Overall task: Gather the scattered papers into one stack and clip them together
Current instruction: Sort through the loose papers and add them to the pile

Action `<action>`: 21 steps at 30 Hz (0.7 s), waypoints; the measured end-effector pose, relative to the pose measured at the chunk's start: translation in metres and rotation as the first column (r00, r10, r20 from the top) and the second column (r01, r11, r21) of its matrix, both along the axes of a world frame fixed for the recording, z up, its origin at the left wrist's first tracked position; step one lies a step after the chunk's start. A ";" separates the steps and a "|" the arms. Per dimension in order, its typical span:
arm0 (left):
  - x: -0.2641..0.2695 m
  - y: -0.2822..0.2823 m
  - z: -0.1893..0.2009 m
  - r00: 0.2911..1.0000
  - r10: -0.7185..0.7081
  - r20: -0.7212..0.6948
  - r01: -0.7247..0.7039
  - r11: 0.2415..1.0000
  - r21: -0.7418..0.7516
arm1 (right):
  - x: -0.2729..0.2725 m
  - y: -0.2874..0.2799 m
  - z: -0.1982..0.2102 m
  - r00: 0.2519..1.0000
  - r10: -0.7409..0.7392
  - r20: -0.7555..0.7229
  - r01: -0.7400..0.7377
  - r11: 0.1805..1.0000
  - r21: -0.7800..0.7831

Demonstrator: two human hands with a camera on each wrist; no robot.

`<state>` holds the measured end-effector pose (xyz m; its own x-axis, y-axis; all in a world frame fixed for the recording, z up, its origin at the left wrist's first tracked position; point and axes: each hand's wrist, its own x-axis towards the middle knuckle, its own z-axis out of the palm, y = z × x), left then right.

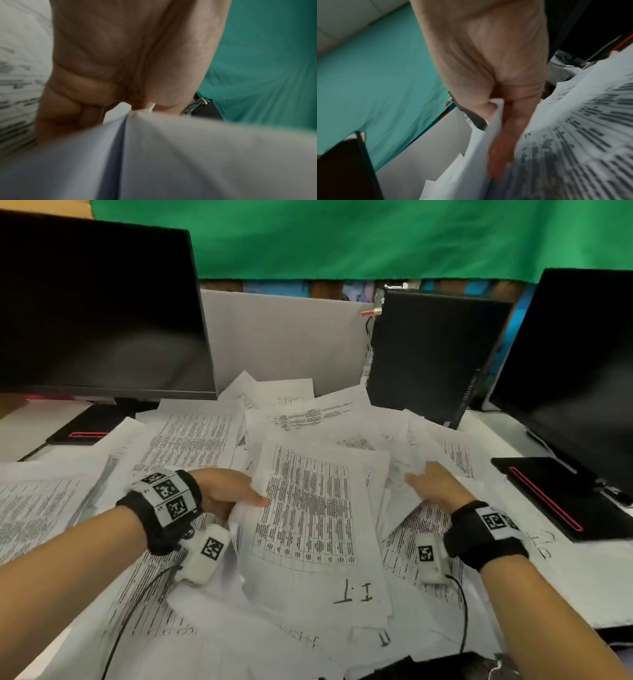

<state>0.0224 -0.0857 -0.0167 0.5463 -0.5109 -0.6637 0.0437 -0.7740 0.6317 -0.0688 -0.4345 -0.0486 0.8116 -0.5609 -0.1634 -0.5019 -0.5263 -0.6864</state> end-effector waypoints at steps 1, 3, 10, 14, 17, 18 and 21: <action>0.000 0.001 -0.005 1.000 0.024 -0.009 -0.025 0.999 -0.038 | 0.001 0.004 0.007 0.999 -0.029 0.044 0.033 0.995 -0.090; -0.002 0.002 -0.007 0.993 0.115 -0.024 -0.117 0.985 -0.128 | -0.001 0.011 0.027 0.965 -0.117 0.235 0.170 0.961 -0.219; 0.005 0.004 -0.016 0.786 0.609 0.104 -0.472 0.701 -0.535 | -0.006 0.028 0.072 0.538 -0.351 0.766 0.240 0.935 0.260; 0.007 0.002 -0.047 0.743 0.669 -0.014 -0.587 0.641 -0.495 | -0.003 0.069 0.047 0.773 -0.201 0.602 -0.042 0.930 0.364; 0.005 0.000 -0.054 0.704 0.675 -0.218 -0.668 0.527 -0.525 | -0.003 0.098 0.012 0.907 -0.042 0.419 -0.161 0.885 0.437; 0.007 -0.001 -0.056 0.693 0.659 -0.292 -0.683 0.471 -0.558 | -0.002 0.105 0.001 0.931 0.006 0.365 -0.184 0.871 0.455; 0.004 -0.003 -0.049 0.708 0.615 -0.347 -0.672 0.437 -0.598 | -0.003 0.123 -0.016 0.950 0.161 0.268 -0.275 0.837 0.473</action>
<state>0.0269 -0.0891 -0.0656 0.8736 -0.3230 -0.3641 0.4150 0.1035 0.9039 -0.0719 -0.3119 -0.0644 0.9495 -0.2535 -0.1850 -0.2302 -0.1621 -0.9595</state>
